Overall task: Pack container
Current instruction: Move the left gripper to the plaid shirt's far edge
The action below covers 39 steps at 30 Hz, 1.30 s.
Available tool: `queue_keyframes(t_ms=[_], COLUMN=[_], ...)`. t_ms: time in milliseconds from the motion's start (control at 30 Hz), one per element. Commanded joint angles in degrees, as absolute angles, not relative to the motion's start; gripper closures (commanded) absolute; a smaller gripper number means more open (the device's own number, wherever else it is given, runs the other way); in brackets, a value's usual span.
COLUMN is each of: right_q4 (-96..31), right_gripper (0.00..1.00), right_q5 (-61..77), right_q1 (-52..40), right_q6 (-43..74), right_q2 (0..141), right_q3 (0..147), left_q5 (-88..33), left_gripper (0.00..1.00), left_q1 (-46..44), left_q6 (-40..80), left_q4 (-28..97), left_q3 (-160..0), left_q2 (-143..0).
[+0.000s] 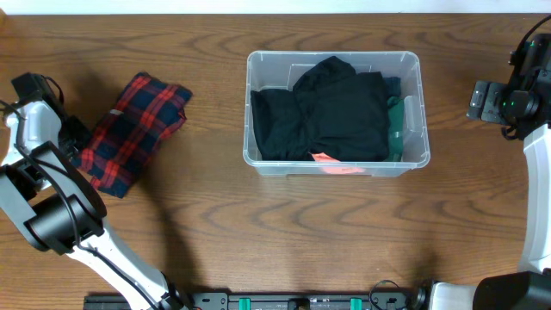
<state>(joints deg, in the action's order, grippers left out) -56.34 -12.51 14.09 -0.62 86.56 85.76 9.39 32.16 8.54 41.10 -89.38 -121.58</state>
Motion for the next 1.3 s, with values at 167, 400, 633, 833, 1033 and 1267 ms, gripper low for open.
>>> queue_keyframes(t_ms=[167, 400, 633, 833, 1033, 1267], right_q4=[-56.40, -56.38, -56.40, -56.38, -56.40, -56.38], right_gripper=[0.01, 0.01, 0.01, 0.01, 0.01, 0.01], right_q5=[-13.28, -13.28, -13.28, -13.28, -13.28, -13.28], right_q1=[14.20, 14.20, 14.20, 14.20, 14.20, 14.20], right_q6=[-0.03, -0.03, -0.03, -0.03, -0.05, -0.03], right_q2=[86.63, 86.63, 86.63, 86.63, 86.63, 86.63], right_q3=[86.13, 86.13, 86.13, 86.13, 86.13, 86.13], left_q5=[0.23, -5.67, -8.19, -16.29, -30.96, -38.30], left_gripper=[0.90, 0.90, 0.94, 0.94, 0.94, 0.94], left_q1=[32.34, 32.34, 32.27, 32.27, 30.94, 26.85], left_q6=[6.50, 8.47, 11.84, 12.12, 8.88, 7.92], left_q4=[45.71, 50.50, 58.50, 60.66, 61.43, 61.91], left_q3=[-89.03, -89.03, -89.03, -89.03, -89.03, -89.03], left_q2=[-121.95, -121.95, -121.95, -121.73, -121.73, -121.73])
